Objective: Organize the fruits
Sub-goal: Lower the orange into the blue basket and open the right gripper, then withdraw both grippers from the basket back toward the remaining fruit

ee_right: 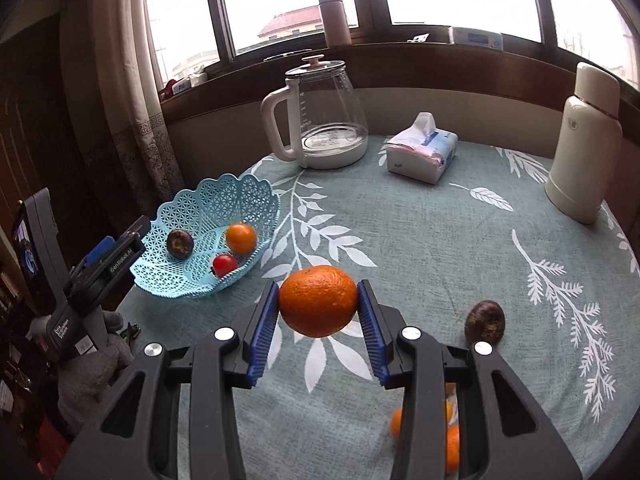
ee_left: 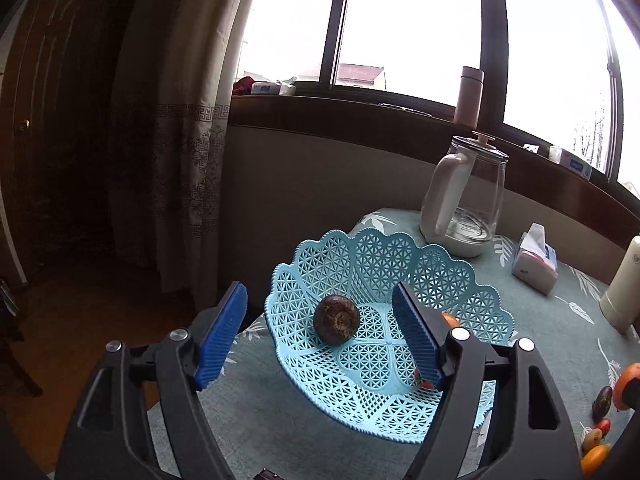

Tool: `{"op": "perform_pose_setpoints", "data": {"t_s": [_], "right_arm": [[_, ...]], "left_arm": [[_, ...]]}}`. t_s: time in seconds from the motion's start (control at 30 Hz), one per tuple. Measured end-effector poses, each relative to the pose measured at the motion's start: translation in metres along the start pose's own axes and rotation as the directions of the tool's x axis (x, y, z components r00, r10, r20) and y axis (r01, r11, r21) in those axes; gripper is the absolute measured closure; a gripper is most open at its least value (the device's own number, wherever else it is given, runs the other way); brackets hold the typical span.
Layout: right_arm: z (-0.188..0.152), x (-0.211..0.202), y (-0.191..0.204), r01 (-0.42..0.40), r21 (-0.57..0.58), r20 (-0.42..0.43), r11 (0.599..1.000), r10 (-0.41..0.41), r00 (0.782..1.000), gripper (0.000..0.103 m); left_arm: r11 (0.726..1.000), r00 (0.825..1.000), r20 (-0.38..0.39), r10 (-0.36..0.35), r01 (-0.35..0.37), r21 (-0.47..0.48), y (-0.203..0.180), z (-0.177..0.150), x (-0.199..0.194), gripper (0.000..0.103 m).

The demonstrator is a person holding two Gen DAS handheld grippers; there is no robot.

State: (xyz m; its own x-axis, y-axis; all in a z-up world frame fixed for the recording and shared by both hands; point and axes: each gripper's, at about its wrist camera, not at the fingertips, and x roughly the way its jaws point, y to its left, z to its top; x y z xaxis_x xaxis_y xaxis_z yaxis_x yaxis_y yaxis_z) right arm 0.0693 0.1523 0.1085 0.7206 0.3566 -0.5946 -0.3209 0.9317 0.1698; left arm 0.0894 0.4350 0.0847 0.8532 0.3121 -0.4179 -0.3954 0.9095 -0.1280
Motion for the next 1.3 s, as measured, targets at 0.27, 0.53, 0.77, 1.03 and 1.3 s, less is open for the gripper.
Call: {"op": "perform_pose_setpoints", "data": {"t_s": [0.27, 0.53, 0.77, 1.03, 1.3], "right_arm": [[0.024, 0.045, 0.050, -0.149, -0.055, -0.042, 0.987, 0.147, 0.988, 0.063], [0.029, 0.086, 0.079, -0.274, -0.020, -0.138, 0.962, 0.269, 0.953, 0.063], [0.032, 0.099, 0.087, -0.348, 0.022, -0.167, 0.937, 0.347, 0.923, 0.060], [0.036, 0.078, 0.074, -0.312, 0.023, -0.104, 0.950, 0.313, 0.944, 0.059], [0.028, 0.057, 0.060, -0.228, 0.005, -0.049, 0.974, 0.228, 0.972, 0.051]], "left_arm": [[0.997, 0.998, 0.021, 0.066, -0.065, -0.028, 0.008, 0.000, -0.002, 0.018], [0.991, 0.993, 0.021, 0.119, -0.117, -0.071, 0.020, -0.001, -0.002, 0.018], [0.987, 0.990, 0.035, 0.137, -0.133, -0.093, 0.026, 0.001, -0.005, 0.013], [0.989, 0.985, 0.094, 0.146, -0.145, -0.024, 0.009, 0.001, -0.015, 0.013], [0.987, 0.976, 0.164, 0.144, -0.154, 0.050, -0.008, -0.001, -0.026, 0.010]]}}
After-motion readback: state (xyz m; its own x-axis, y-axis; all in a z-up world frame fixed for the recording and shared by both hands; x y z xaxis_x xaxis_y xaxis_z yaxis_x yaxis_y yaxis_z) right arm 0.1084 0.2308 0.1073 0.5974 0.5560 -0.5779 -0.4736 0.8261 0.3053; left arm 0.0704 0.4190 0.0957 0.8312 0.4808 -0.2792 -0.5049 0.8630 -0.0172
